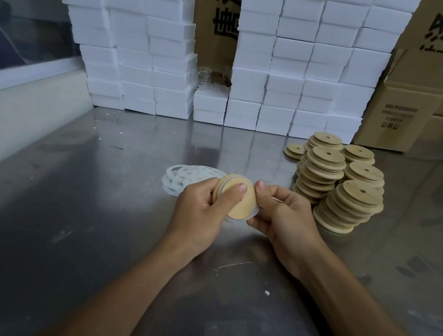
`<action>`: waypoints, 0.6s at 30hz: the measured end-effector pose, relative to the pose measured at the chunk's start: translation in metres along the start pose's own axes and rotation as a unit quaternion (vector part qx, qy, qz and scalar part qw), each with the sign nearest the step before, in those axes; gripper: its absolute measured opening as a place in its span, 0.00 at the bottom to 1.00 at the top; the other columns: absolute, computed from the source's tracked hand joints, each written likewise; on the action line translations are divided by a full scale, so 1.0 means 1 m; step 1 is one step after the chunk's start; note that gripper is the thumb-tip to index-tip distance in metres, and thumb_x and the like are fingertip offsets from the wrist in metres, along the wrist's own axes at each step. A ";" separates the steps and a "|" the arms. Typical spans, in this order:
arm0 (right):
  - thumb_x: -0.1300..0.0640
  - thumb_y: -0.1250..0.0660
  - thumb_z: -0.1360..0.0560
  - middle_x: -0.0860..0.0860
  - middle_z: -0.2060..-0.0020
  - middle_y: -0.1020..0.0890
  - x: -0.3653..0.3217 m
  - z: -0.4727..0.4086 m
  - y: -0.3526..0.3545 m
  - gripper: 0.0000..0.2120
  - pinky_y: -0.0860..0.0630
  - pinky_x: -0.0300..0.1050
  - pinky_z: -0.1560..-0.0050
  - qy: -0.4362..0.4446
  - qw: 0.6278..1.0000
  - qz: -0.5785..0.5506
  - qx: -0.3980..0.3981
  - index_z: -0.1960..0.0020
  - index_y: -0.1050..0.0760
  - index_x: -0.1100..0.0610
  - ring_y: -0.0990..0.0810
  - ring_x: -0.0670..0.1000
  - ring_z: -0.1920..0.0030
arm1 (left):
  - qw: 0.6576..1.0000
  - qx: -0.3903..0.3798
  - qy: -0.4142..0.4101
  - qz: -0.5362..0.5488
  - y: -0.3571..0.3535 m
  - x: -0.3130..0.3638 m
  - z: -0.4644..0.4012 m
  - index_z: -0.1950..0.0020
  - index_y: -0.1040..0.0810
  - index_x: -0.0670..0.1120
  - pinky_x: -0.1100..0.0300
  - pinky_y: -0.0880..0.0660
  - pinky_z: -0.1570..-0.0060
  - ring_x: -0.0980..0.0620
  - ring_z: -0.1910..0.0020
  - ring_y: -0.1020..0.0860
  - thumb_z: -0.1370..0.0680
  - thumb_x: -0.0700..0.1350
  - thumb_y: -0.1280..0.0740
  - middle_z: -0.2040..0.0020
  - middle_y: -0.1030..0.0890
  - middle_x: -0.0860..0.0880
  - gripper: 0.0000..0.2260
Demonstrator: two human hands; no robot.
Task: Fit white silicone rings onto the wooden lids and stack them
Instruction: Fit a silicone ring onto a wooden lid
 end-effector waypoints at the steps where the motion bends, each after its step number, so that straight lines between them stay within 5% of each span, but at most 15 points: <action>1: 0.52 0.32 0.23 0.57 0.63 0.16 0.001 0.000 -0.001 0.11 0.21 0.41 0.63 -0.003 1.000 -0.008 -0.005 0.58 0.20 0.60 0.17 0.51 0.62 | 1.000 0.002 0.002 0.000 0.000 0.000 0.000 0.57 0.20 0.39 0.54 0.30 0.67 0.53 0.67 0.27 0.26 0.57 0.32 0.66 0.21 0.43 0.20; 5: 0.53 0.32 0.22 0.55 0.62 0.15 0.004 0.001 -0.004 0.11 0.21 0.39 0.63 -0.011 0.999 -0.028 -0.019 0.56 0.20 0.61 0.16 0.49 0.62 | 1.000 0.007 -0.010 -0.011 0.001 0.002 -0.001 0.56 0.21 0.36 0.42 0.27 0.60 0.42 0.65 0.26 0.28 0.62 0.34 0.61 0.21 0.34 0.26; 10: 0.60 0.35 0.20 0.54 0.66 0.18 -0.008 0.003 0.005 0.08 0.23 0.39 0.65 0.069 0.997 0.042 0.021 0.55 0.22 0.62 0.20 0.48 0.64 | 1.000 -0.013 -0.012 -0.022 -0.003 -0.002 -0.001 0.57 0.19 0.40 0.52 0.28 0.70 0.50 0.70 0.26 0.27 0.56 0.29 0.65 0.19 0.38 0.18; 14: 0.66 0.35 0.21 0.51 0.66 0.19 -0.047 0.019 -0.005 0.06 0.24 0.45 0.64 0.256 0.927 0.274 0.004 0.56 0.24 0.61 0.22 0.49 0.66 | 0.995 -0.073 0.004 -0.065 -0.015 -0.007 0.003 0.59 0.18 0.44 0.49 0.23 0.62 0.53 0.66 0.21 0.32 0.59 0.31 0.64 0.18 0.45 0.18; 18: 0.64 0.35 0.21 0.52 0.64 0.19 -0.053 0.021 -0.009 0.05 0.24 0.50 0.60 0.292 0.894 0.340 0.002 0.56 0.24 0.60 0.21 0.52 0.62 | 0.988 -0.097 -0.017 -0.121 -0.023 -0.001 0.006 0.61 0.20 0.50 0.49 0.22 0.60 0.53 0.64 0.20 0.29 0.61 0.35 0.65 0.18 0.50 0.16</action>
Point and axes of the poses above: each hand's wrist, its own z-axis away from the middle knuckle, its own y-axis out of the back of the hand, x = y × z, the point moved 10 cm from there along -z, towards the middle knuckle
